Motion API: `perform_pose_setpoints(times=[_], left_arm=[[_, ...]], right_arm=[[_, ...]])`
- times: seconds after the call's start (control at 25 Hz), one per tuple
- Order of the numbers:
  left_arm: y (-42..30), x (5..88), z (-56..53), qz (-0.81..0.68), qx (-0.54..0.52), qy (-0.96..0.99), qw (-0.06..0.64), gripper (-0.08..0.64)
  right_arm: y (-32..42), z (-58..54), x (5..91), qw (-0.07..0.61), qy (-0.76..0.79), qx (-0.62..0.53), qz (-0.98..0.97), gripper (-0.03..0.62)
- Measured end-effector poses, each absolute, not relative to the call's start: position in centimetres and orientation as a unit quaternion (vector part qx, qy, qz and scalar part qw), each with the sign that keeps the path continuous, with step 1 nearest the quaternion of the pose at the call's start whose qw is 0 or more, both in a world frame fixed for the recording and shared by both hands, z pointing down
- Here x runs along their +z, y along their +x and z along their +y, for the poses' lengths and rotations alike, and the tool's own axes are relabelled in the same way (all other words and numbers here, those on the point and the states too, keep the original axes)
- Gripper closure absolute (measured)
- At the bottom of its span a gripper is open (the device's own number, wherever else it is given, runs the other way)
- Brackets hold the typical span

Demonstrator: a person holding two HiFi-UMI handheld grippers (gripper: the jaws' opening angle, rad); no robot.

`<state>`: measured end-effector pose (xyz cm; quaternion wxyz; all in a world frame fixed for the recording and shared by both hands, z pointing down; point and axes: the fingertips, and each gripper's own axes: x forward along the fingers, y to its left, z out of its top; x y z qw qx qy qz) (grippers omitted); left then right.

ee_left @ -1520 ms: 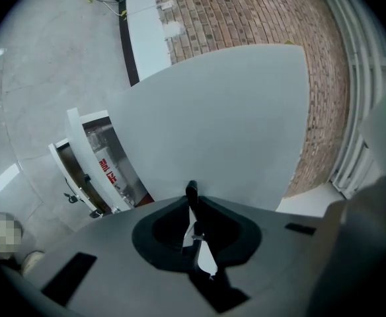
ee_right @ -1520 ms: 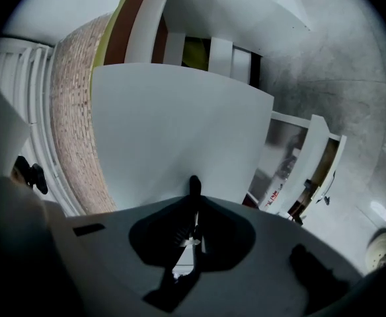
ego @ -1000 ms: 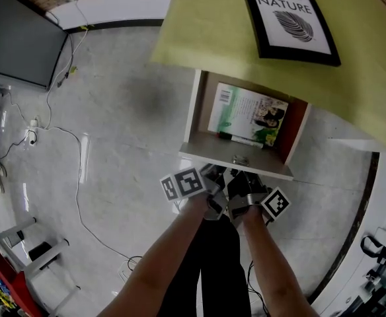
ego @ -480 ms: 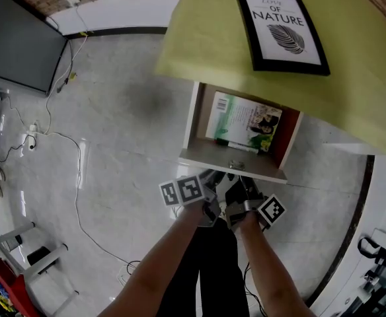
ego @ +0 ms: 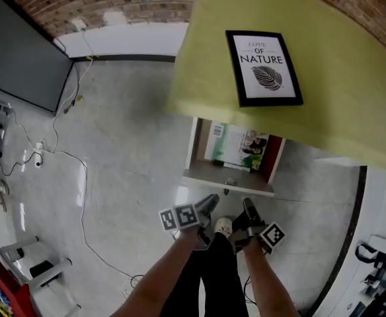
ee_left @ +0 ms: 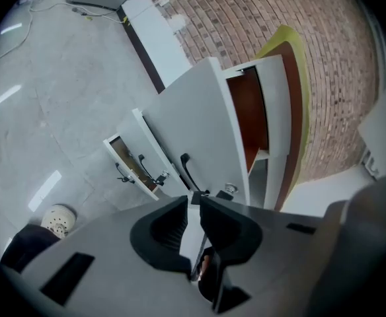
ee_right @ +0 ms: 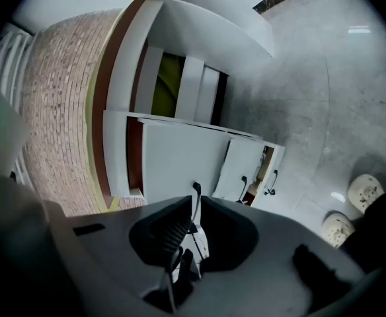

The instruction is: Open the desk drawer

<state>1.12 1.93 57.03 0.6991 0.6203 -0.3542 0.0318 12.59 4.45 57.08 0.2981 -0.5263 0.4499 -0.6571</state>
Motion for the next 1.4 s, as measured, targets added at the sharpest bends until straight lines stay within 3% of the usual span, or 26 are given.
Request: perform_pose_setpoints(times=[0.24,0.6,1.2,1.4], left_arm=[[0.7,52.2,2.5,-0.35,0.038,0.631,0.691,0.517],[1.4,43.3,3.2,-0.294,0.099,0.716,0.625,0.543],[2.9,31.5,8.7,-0.217,0.143,0.814,0.52,0.548],[2.5,27.1,8.0,-0.217,0.124,0.847,0.468,0.548]], right_arm=[[12.1,5.4,52.2,0.235,-0.524,-0.65,0.498,0.557],[9.8,6.1,44.0,0.125,-0.506,-0.606,0.602,0.565],[13.5,7.3,31.1,0.098,-0.539,-0.503,0.669,0.569],[13.4,7.3,27.4,0.057,-0.536,-0.459,0.706,0.569]])
